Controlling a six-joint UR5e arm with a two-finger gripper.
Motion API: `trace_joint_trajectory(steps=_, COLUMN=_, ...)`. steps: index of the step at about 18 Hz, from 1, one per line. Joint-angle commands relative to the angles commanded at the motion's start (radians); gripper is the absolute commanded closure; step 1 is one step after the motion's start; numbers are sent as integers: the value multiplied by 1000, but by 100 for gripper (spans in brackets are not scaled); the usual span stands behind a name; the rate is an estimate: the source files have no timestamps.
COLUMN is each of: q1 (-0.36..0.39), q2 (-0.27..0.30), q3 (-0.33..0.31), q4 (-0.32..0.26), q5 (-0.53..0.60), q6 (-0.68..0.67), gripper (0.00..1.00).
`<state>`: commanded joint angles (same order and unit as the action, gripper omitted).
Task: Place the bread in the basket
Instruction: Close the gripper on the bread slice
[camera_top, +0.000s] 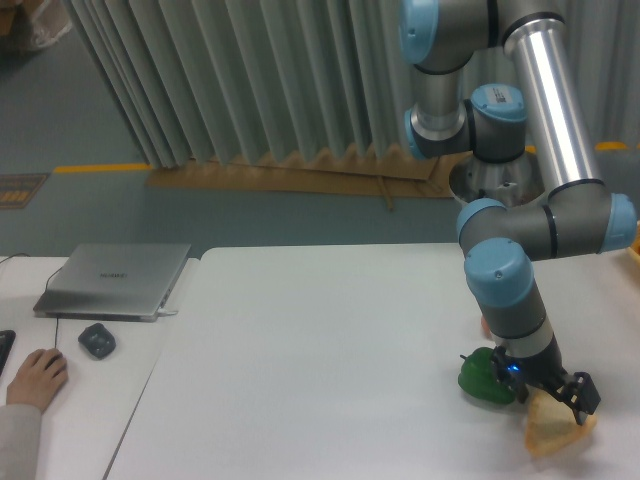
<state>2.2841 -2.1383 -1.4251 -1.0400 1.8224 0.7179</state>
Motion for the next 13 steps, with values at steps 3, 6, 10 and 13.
trace_joint_trajectory(steps=3, q1=0, q2=0, q3=-2, q4=0, q5=3, q6=-2, gripper=0)
trace_joint_trajectory(steps=6, q1=-2, q2=-2, q3=-8, q4=0, q5=5, q6=0, gripper=0)
trace_joint_trajectory(steps=10, q1=-2, q2=3, q3=-12, q4=-2, q5=3, q6=-2, gripper=32)
trace_joint_trajectory(steps=13, q1=-2, q2=5, q3=-14, q4=-2, q5=2, q6=-3, gripper=52)
